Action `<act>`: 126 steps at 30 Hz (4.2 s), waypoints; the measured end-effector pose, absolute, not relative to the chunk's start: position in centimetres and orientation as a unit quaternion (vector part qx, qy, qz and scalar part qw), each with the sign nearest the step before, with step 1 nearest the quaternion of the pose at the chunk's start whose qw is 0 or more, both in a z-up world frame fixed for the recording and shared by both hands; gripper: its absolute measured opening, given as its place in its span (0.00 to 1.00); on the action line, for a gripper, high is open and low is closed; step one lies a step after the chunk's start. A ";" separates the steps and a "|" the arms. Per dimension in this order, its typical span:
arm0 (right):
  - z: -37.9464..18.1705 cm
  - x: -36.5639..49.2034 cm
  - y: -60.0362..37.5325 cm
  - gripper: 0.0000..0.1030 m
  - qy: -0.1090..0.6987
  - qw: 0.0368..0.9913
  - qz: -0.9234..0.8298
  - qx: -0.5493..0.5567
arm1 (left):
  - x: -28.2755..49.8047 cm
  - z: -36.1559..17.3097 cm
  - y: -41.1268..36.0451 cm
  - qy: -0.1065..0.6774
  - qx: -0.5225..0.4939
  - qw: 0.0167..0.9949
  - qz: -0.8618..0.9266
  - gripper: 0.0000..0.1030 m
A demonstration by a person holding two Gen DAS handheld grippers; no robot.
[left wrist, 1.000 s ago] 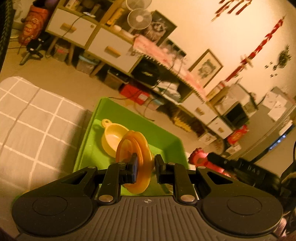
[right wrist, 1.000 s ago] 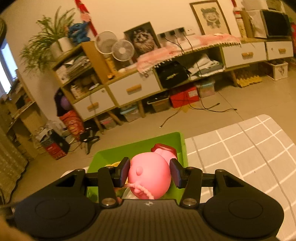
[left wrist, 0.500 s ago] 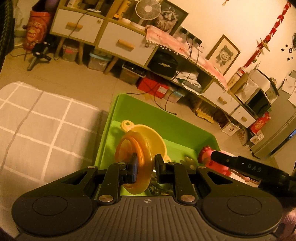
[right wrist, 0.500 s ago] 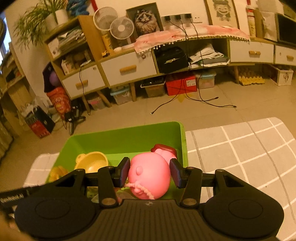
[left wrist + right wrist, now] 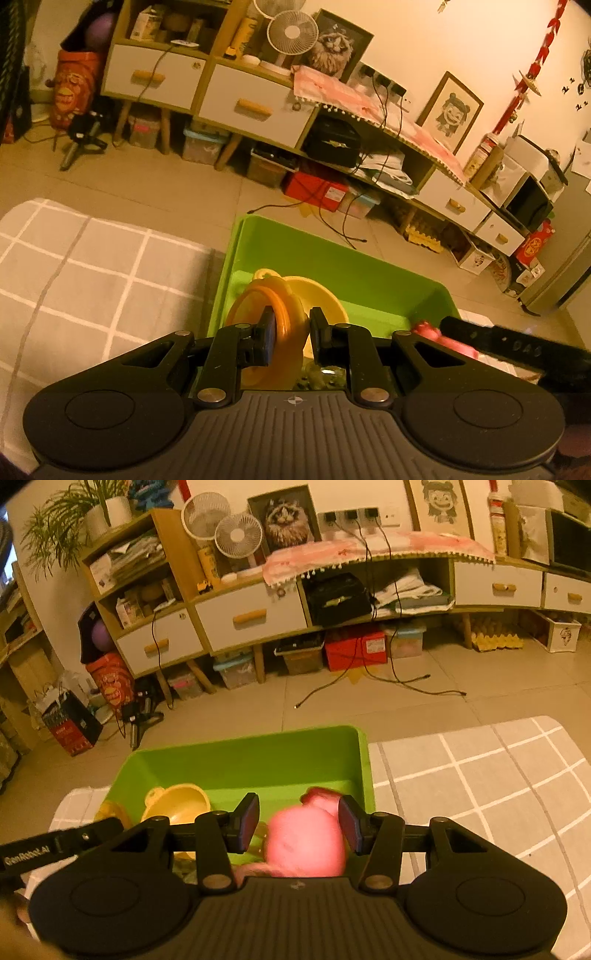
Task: Organize rigid objects
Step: 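Open the right tool to drop the pig while the left tool releases the pumpkin into the bin, then withdraw both tools from the bin toward the starfish and pink card, then grasp the white starfish with the left tool while the right tool grasps the pink card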
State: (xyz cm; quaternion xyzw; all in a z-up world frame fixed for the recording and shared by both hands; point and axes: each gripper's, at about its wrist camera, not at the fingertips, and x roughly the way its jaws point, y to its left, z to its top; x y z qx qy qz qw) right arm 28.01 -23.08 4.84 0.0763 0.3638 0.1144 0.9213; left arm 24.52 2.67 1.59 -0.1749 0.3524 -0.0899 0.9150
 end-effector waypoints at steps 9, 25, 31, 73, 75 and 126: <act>6.4 27.3 -23.7 0.49 0.360 0.921 0.111 0.103 | 23.3 2.4 2.1 0.353 -0.155 0.917 -0.100 0.82; 9.2 23.6 -24.3 0.51 0.347 0.926 0.108 0.104 | 20.2 4.8 1.2 0.344 -0.130 0.923 -0.114 0.93; 10.3 21.7 -24.6 0.52 0.343 0.928 0.106 0.101 | 18.3 5.6 1.2 0.337 -0.117 0.927 -0.116 0.95; 6.3 8.7 -25.6 0.59 0.373 0.920 0.115 0.025 | 7.0 1.3 2.4 0.368 -0.030 0.920 -0.130 0.98; 5.9 8.2 -25.6 0.59 0.370 0.921 0.117 0.009 | 6.5 0.9 2.6 0.369 -0.027 0.920 -0.130 0.98; -1.8 6.7 -25.9 0.80 0.411 0.905 0.099 -0.047 | 4.8 -4.7 -0.7 0.344 0.043 0.928 -0.136 0.93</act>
